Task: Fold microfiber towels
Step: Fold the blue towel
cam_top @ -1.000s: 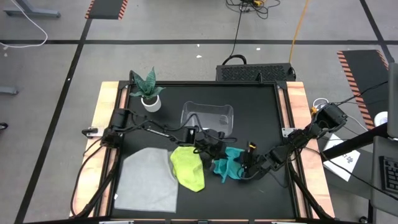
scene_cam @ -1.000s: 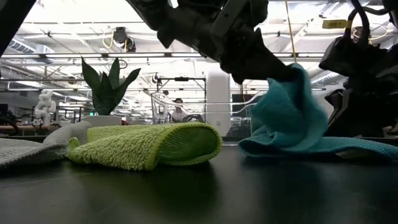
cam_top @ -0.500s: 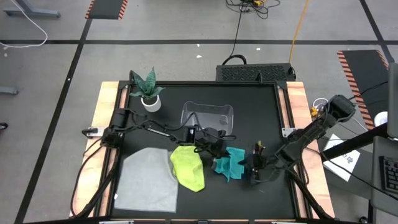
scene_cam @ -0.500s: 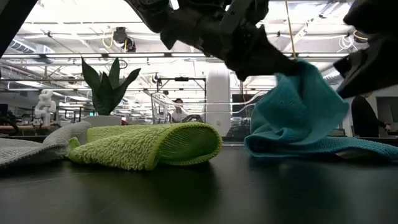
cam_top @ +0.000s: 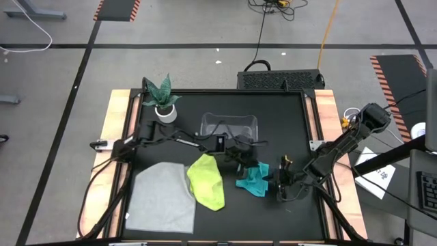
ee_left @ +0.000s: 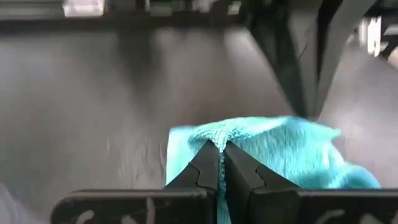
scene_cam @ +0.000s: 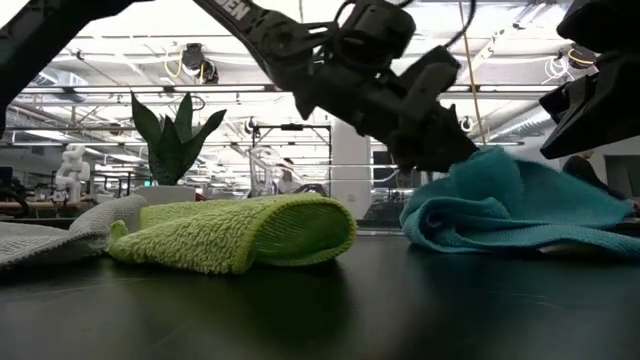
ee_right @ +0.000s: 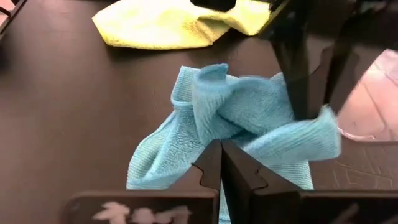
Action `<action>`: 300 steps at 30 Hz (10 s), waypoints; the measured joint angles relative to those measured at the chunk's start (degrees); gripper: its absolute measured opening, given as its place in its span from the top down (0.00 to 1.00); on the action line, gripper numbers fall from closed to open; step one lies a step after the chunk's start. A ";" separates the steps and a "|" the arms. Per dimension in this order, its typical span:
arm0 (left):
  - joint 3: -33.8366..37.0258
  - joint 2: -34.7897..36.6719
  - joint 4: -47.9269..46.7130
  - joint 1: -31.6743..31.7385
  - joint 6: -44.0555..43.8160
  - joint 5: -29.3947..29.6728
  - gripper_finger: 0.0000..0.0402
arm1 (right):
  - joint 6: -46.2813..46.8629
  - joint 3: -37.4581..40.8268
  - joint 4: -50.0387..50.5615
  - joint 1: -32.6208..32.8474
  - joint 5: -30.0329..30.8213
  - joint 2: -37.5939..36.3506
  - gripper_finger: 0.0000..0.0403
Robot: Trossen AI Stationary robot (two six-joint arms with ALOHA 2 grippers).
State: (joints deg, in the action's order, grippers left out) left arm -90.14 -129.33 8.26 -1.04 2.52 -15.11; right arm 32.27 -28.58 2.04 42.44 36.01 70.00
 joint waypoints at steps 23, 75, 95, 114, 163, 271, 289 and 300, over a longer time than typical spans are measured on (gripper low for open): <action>-2.11 -0.68 -0.29 -2.08 2.99 -5.84 0.32 | 4.45 -0.02 1.27 1.92 -0.04 2.96 1.00; 11.66 9.46 -10.33 -5.25 -0.13 4.22 0.52 | -36.44 -0.02 -12.01 -10.58 -23.81 3.13 0.63; 11.64 9.46 -9.38 -5.14 0.31 4.17 0.52 | -37.75 -0.02 -17.66 -13.92 -18.02 12.76 0.74; 15.27 9.46 -7.91 -4.81 -3.16 4.50 0.52 | -29.94 -0.07 -8.13 -4.72 -22.73 7.15 0.99; 13.86 -3.36 13.96 -7.06 -19.23 5.99 0.97 | -33.23 0.04 -12.04 -0.50 -25.56 7.04 0.98; 13.90 8.97 -9.96 -26.54 16.21 25.78 0.62 | -32.63 -0.02 -25.23 -6.34 -11.07 3.99 0.63; 13.98 8.79 -6.18 -26.53 36.19 28.68 0.62 | -18.41 -0.02 -19.10 -5.26 -13.81 4.04 0.99; 14.00 8.76 -5.21 -26.53 32.09 29.20 0.62 | -16.83 -0.02 -16.04 -2.58 -24.15 4.07 0.99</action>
State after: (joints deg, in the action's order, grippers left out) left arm -76.14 -120.57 3.06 -27.57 34.61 14.09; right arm 15.44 -28.60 -13.99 39.85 11.86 74.06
